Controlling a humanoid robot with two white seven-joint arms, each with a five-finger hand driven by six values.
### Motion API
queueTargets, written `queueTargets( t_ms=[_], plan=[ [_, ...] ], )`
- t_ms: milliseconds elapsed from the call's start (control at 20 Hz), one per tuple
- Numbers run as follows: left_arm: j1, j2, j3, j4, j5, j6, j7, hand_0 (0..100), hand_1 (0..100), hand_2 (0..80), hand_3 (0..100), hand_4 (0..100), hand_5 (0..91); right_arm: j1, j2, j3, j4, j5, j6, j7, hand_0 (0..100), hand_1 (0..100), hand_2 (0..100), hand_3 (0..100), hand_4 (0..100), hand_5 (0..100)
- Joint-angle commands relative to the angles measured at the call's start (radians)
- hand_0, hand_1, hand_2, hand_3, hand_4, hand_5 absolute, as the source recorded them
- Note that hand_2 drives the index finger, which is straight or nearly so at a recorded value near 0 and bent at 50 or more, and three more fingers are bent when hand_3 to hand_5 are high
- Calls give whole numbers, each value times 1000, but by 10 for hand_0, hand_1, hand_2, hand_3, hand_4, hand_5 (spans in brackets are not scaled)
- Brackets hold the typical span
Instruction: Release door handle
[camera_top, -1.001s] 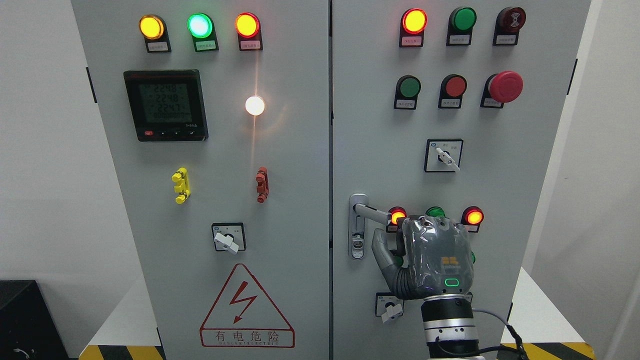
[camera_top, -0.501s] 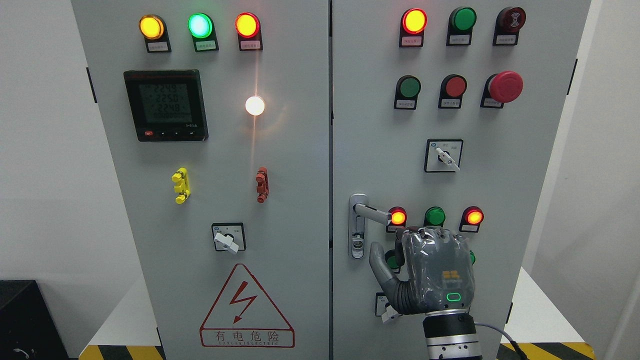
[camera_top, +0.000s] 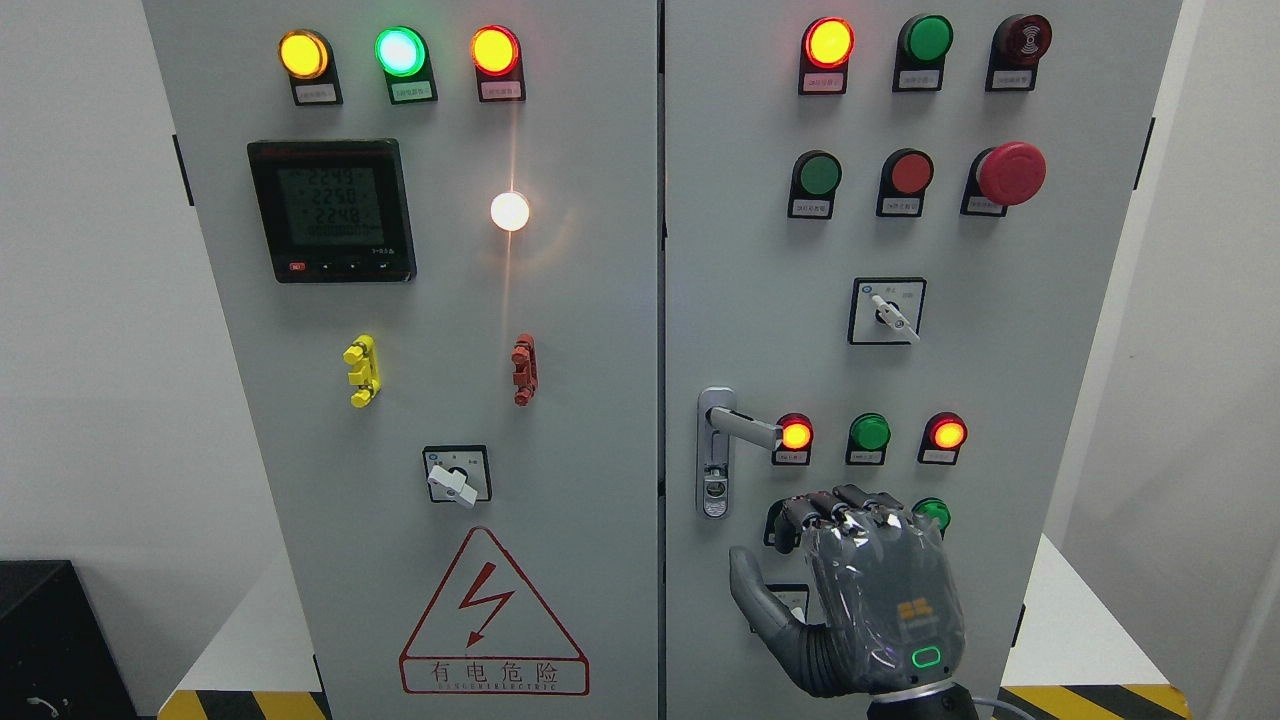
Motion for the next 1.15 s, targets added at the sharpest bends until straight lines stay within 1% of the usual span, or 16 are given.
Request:
queueTargets(
  t_ms=[0, 50, 100, 150, 200, 250, 351, 451, 551, 651, 751, 851, 1102],
  plan=[
    [-26, 0, 0, 29, -1, 0, 1, 120, 556, 0, 0, 0, 0, 52, 1, -269, -83, -106, -160, -6, 507, 176, 85, 191, 206, 224],
    [-26, 0, 0, 29, -1, 0, 1, 120, 556, 0, 0, 0, 0, 52, 1, -302, -83, -137, -205, -4, 504, 172, 46, 152, 153, 192],
    [-26, 0, 0, 29, 1, 0, 1, 120, 556, 0, 0, 0, 0, 52, -1, -335, -82, -163, -243, -3, 495, 165, 0, 30, 43, 104],
    [-26, 0, 0, 29, -1, 0, 1, 120, 556, 0, 0, 0, 0, 52, -1, -361, -79, -186, -268, -3, 478, 162, 0, 0, 1, 61],
    [-26, 0, 0, 29, 1, 0, 1, 120, 556, 0, 0, 0, 0, 52, -2, -376, -77, -205, -283, -3, 471, 162, 0, 0, 0, 43],
    [-26, 0, 0, 29, -1, 0, 1, 120, 556, 0, 0, 0, 0, 52, 1, -390, -80, -218, -287, -3, 454, 162, 0, 0, 0, 1],
    [-26, 0, 0, 29, -1, 0, 1, 120, 556, 0, 0, 0, 0, 49, -2, -401, -80, -261, -291, -3, 421, 186, 0, 0, 0, 0],
    [-26, 0, 0, 29, -1, 0, 1, 120, 556, 0, 0, 0, 0, 43, -2, -390, -82, -320, -290, 0, 420, 189, 0, 0, 0, 0],
    [-26, 0, 0, 29, 1, 0, 1, 120, 556, 0, 0, 0, 0, 41, -2, -375, -82, -321, -290, 0, 426, 186, 0, 0, 0, 0],
    [-26, 0, 0, 29, 1, 0, 1, 120, 556, 0, 0, 0, 0, 43, 1, -321, -80, -321, -288, -1, 432, 180, 0, 0, 0, 0],
    [-26, 0, 0, 29, -1, 0, 1, 120, 556, 0, 0, 0, 0, 44, 2, -297, -80, -321, -288, -4, 434, 176, 0, 0, 0, 0],
    [-26, 0, 0, 29, -1, 0, 1, 120, 556, 0, 0, 0, 0, 46, 4, -284, -80, -321, -287, -6, 434, 176, 0, 0, 0, 0],
    [-26, 0, 0, 29, -1, 0, 1, 120, 556, 0, 0, 0, 0, 47, 4, -283, -77, -321, -281, -1, 430, 180, 0, 0, 0, 0]
  ],
)
